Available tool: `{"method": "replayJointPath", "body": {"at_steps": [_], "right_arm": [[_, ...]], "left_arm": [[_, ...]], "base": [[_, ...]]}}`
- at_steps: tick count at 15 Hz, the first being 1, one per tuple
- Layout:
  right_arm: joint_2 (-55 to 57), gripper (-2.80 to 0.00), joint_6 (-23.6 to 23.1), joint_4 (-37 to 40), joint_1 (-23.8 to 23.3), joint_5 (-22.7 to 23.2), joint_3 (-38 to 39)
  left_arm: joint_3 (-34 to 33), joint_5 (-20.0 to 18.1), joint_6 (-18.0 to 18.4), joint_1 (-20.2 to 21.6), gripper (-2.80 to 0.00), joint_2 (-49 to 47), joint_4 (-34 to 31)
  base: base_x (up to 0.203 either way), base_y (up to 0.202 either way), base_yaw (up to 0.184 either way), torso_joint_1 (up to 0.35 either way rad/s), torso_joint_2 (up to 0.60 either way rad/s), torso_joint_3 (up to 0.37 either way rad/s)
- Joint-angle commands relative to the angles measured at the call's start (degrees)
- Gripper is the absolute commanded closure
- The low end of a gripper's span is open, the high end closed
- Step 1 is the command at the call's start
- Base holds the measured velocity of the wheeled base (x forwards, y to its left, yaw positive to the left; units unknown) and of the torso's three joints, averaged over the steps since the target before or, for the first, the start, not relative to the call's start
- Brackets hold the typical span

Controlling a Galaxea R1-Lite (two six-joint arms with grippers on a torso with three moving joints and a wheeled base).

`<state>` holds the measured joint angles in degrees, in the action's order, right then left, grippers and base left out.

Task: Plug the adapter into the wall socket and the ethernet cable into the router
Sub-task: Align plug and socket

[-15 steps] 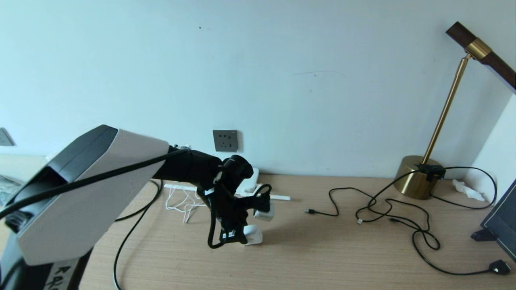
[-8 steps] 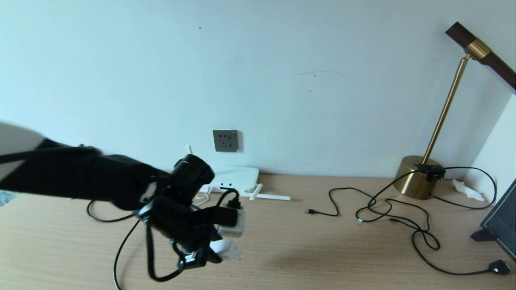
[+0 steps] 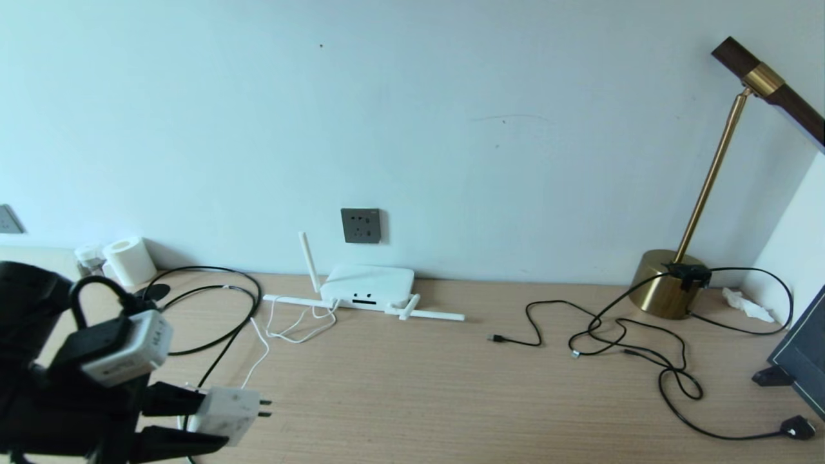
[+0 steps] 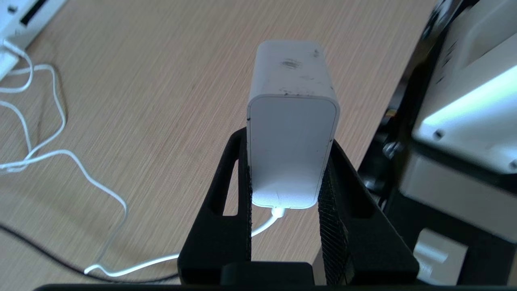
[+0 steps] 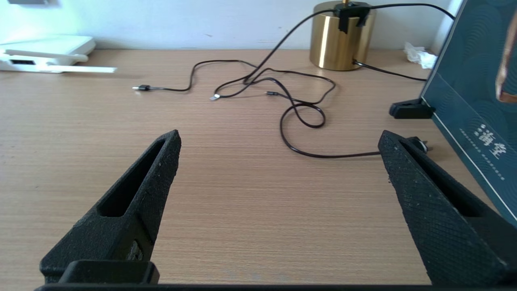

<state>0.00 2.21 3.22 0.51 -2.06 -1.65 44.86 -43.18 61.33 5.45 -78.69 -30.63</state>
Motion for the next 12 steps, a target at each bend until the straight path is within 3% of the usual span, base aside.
{"method": "replayJointPath", "body": {"at_steps": [1,4,7,9,12], "right_arm": [[0.0,-2.8,0.0,0.0,0.0,0.0,0.0],[0.0,-2.8,0.0,0.0,0.0,0.0,0.0],[0.0,-2.8,0.0,0.0,0.0,0.0,0.0],[0.0,-2.8,0.0,0.0,0.0,0.0,0.1],[0.0,-2.8,0.0,0.0,0.0,0.0,0.0]], "left_arm": [[-0.8,-5.1,0.2,3.2,0.0,0.3,-0.1],[-0.8,-5.5,-0.1,3.6,0.0,-5.2,8.4],[-1.3,-5.3,-4.7,3.5,0.0,-12.0,27.2],[-0.6,-3.7,-14.9,2.0,0.0,-17.8,40.1],[-0.1,5.2,-29.8,-5.2,0.0,-25.8,60.1]], "base": [[0.0,0.0,0.0,0.0,0.0,0.0],[0.0,0.0,0.0,0.0,0.0,0.0],[0.0,0.0,0.0,0.0,0.0,0.0],[0.0,0.0,0.0,0.0,0.0,0.0],[0.0,0.0,0.0,0.0,0.0,0.0]]}}
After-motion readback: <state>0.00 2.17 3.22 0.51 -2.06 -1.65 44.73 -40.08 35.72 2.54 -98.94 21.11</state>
